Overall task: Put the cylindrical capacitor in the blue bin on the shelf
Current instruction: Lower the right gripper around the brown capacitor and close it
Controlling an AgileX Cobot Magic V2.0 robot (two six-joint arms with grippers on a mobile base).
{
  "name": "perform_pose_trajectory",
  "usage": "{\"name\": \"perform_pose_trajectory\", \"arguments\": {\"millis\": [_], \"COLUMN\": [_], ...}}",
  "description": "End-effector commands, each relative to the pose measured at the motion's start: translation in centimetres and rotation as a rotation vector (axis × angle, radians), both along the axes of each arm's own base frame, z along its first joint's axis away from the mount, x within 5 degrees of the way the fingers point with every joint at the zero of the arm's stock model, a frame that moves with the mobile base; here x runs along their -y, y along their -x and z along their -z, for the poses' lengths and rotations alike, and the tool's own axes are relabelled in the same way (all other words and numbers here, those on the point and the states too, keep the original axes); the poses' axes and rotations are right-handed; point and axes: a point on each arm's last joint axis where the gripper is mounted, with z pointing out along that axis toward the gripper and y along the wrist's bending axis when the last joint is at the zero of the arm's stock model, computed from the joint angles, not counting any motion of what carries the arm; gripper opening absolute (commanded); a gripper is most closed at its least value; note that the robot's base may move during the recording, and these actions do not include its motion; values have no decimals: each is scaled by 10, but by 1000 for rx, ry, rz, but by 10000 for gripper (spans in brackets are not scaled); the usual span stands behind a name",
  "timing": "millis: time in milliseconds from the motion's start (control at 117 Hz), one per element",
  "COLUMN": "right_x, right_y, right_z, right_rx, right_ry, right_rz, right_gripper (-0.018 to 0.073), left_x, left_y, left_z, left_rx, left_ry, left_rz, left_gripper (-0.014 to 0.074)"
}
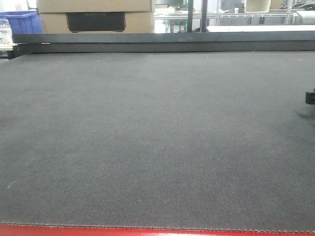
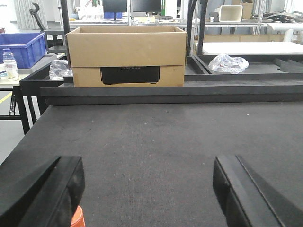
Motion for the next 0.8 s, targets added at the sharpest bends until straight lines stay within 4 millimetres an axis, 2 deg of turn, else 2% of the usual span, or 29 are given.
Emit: {"name": "perform_pose_trajectory", "arguments": {"millis": [0, 170, 290, 366, 554, 690, 793], "right_x": [1, 1, 1, 0, -7, -17, -24], "right_y": [-2, -2, -2, -1, 8, 18, 34], "right_z": [-4, -4, -9, -19, -72, -123, -164], "right_rx": [37, 37, 33, 27, -7, -86, -118], "right_ry": [12, 12, 3, -12, -72, -85, -79], "right_rz": [7, 7, 5, -1, -69, -177, -236], "right_gripper": [162, -64, -138, -143, -143, -143, -143], "left_x": [0, 1, 2, 2, 2, 3, 2], "left_y": [1, 1, 1, 2, 2, 2, 1], "left_z": [-4, -4, -4, -4, -4, -4, -2], "left_rx": [19, 16, 10, 10, 10, 4, -10], "left_ry": [4, 26, 54, 59, 59, 77, 61], "left_rz": [6, 13, 22, 23, 23, 29, 20], "left_gripper": [466, 466, 466, 466, 466, 466, 464]}}
